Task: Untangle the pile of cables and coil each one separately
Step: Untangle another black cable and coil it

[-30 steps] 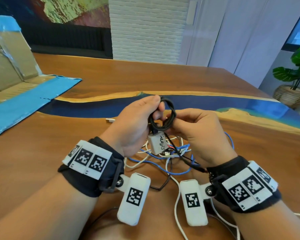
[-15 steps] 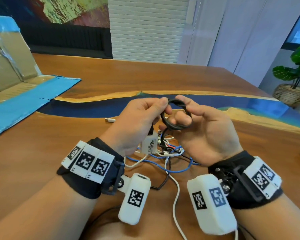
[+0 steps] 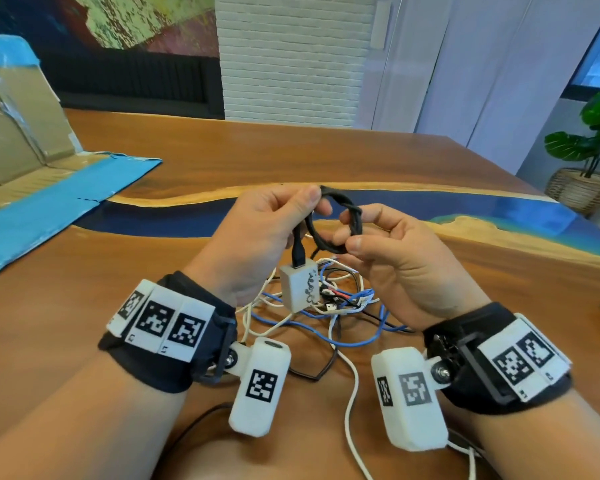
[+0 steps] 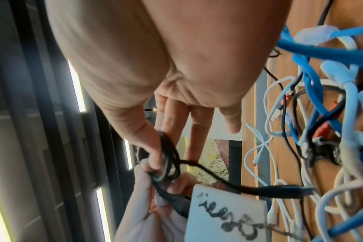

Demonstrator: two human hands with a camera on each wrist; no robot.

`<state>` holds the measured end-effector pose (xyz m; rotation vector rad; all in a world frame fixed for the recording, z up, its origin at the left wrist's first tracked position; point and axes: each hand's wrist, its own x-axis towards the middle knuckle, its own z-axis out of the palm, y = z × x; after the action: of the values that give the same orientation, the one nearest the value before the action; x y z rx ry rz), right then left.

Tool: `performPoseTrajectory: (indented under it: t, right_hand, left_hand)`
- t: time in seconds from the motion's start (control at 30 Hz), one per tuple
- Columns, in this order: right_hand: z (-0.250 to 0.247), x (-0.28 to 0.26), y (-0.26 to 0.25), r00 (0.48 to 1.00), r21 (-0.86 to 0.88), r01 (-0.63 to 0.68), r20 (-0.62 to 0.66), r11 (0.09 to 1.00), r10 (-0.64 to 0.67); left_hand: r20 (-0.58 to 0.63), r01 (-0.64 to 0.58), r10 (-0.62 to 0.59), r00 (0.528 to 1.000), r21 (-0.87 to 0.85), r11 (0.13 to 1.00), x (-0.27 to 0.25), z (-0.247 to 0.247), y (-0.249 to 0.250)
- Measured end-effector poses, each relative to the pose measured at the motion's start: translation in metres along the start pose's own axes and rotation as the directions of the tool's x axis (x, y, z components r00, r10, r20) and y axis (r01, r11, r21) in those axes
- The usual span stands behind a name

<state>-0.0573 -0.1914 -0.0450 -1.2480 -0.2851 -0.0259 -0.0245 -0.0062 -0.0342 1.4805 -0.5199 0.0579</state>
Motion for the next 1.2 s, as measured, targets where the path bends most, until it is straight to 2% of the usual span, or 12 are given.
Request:
performPoseTrajectory:
  t: [0.1,0.2,0.33,0.53,0.67,0.77,0.93,1.03,1.1,1.2]
  right_hand:
    - [-0.001,0.004,0.003,0.990,-0.142,0.025,-0.132,0.990,-0.044]
    - [-0.005,0.008,0.005,0.958,-0.282,0.049,-0.258,0.958,-0.125]
    - [-0.010,0.008,0.003,0.920,-0.297,0.066,-0.351,0.952,-0.173]
    - [-0.008,0.005,-0.001,0.926,-0.295,0.052,-0.343,0.954,-0.156]
    - [-0.005,0.006,-0.005,0.960,-0.166,-0.041,-0.280,0.985,-0.007]
    - [-0.007,0.007,-0.006,0.964,-0.050,-0.116,-0.246,0.992,0.100]
    - [-0.009,0.008,-0.009,0.959,0.010,-0.077,-0.273,0.997,0.077]
    - [-0.007,0.006,-0.010,0.955,0.117,-0.063,-0.282,0.991,0.094]
    - [-0.004,0.003,-0.013,0.959,0.218,-0.091,-0.243,0.972,0.145]
    - [-0.004,0.002,-0.017,0.963,0.213,-0.149,-0.192,0.966,0.191]
  left_hand:
    - [0.051,-0.009,0.007,0.999,0.043,0.999,-0.001,0.003,-0.001]
    - [0.106,0.009,-0.019,0.994,0.095,0.995,-0.003,0.004,-0.002]
    - [0.160,0.049,-0.065,0.985,0.100,0.994,-0.004,0.005,-0.002]
    - [0.113,0.101,-0.110,0.988,0.081,0.992,-0.001,-0.004,0.004]
    - [0.040,0.079,-0.086,0.995,0.152,0.985,0.000,-0.004,0.001]
    - [0.022,0.069,-0.073,0.997,0.160,0.985,0.001,-0.002,-0.002]
    - [0.015,0.060,-0.062,0.998,0.125,0.990,0.002,-0.003,0.000]
    - [0.044,0.026,-0.035,0.998,0.205,0.978,0.000,0.000,0.001]
    - [0.056,-0.001,-0.015,0.998,0.271,0.963,-0.002,0.001,0.002]
    - [0.043,-0.013,0.001,0.999,0.291,0.957,-0.002,0.001,0.003]
